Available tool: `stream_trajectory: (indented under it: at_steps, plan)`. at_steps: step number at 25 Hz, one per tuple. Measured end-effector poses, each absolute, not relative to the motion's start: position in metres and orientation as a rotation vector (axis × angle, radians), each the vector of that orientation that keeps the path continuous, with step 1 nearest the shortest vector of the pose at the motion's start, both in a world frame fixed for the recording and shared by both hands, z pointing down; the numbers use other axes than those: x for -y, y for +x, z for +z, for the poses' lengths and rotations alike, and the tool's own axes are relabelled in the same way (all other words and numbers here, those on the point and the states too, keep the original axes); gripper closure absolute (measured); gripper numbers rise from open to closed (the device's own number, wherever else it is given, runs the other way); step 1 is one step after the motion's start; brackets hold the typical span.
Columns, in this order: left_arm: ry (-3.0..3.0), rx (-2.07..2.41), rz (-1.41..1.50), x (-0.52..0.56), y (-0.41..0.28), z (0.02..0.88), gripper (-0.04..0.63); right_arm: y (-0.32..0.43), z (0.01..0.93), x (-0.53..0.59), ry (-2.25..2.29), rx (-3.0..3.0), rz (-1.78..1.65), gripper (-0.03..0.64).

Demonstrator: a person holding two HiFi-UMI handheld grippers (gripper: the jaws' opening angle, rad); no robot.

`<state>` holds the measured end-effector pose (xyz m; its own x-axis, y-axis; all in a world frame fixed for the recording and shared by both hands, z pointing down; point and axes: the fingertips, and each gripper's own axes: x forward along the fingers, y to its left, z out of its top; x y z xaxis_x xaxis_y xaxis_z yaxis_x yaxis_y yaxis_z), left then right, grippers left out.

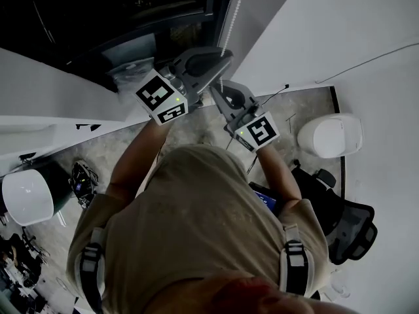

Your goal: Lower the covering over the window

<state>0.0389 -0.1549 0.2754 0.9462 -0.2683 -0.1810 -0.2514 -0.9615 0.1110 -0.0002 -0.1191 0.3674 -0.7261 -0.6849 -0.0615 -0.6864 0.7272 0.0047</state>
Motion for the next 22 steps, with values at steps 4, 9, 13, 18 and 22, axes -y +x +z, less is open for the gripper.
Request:
stream_trajectory:
  at_steps: [4,9,13,18,22]
  plan:
    - [3.024,0.403,-0.263,0.159,0.021,0.275,0.574,-0.008,0.364,0.122,-1.191,-2.819,0.058,0.611]
    - [3.095,0.434,-0.216,0.163,-0.001,0.275,0.577,-0.005,0.348,0.121,-1.213,-2.669,0.028,0.595]
    - [3.128,0.431,-0.194,0.165,-0.014,0.277,0.577,0.014,0.319,0.122,-1.224,-2.534,0.003,0.56]
    - [3.153,0.411,-0.219,0.16,-0.02,0.275,0.578,0.021,0.279,0.123,-1.257,-2.447,0.075,0.56]
    - [3.142,0.392,-0.228,0.151,-0.013,0.284,0.578,0.013,0.259,0.121,-1.242,-2.458,0.105,0.56]
